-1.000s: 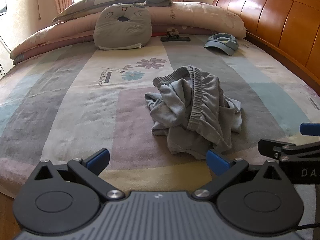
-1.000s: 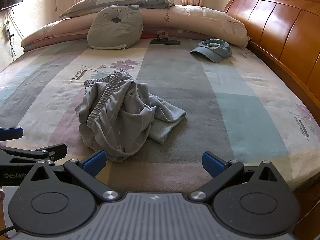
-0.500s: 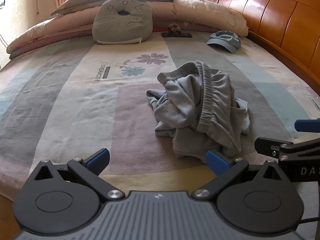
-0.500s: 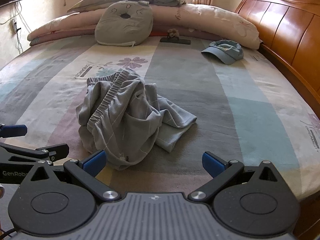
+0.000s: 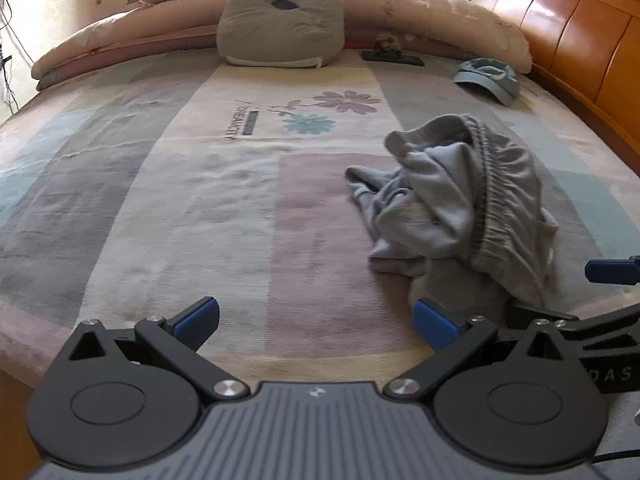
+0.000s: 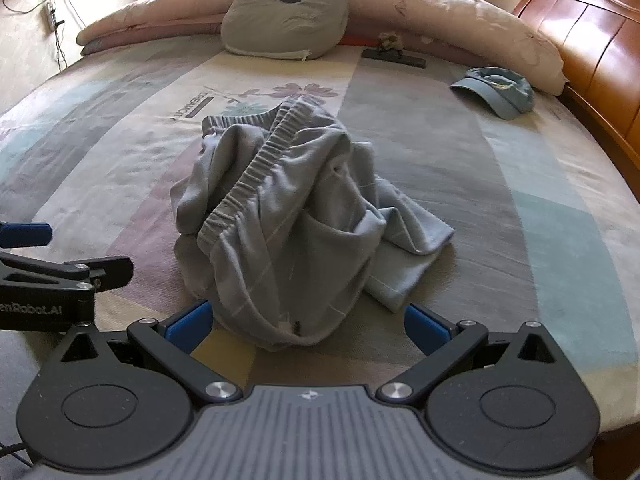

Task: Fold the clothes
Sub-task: 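Move both tools toward the crumpled grey sweatpants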

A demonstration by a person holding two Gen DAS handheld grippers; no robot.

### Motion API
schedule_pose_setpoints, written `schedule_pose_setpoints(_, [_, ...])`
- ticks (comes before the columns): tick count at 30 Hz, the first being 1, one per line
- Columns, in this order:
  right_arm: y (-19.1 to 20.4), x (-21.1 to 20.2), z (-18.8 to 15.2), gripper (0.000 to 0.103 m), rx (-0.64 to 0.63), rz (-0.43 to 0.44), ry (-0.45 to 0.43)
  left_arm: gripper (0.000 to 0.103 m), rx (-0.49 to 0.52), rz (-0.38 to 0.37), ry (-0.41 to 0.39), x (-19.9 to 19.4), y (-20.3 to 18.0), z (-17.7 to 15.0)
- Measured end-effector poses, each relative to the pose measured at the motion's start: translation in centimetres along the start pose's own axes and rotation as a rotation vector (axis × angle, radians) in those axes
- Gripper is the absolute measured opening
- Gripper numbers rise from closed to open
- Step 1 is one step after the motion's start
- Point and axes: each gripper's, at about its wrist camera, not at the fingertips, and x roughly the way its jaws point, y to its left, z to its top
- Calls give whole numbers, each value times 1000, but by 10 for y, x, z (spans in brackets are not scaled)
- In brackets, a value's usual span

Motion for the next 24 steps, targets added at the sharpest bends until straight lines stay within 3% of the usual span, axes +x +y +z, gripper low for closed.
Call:
schedule_pose_setpoints(6, [-6,14,2,103,13,-29,15,102,-3,-2,13,4,0,6])
schedule_pose_setpoints(13, [-52,-5,1,103,96,-68,-101,102,41,-34,13,10,-20,21])
schedule_pose_setpoints(16, [-75,-6,-1,103,116,-136,-101,102,72,-57,15,16,-35,30])
schedule_pose_setpoints(24, [-112,-13,-8,103,201,-159,-96,102,131,-68,33,40,-61,48])
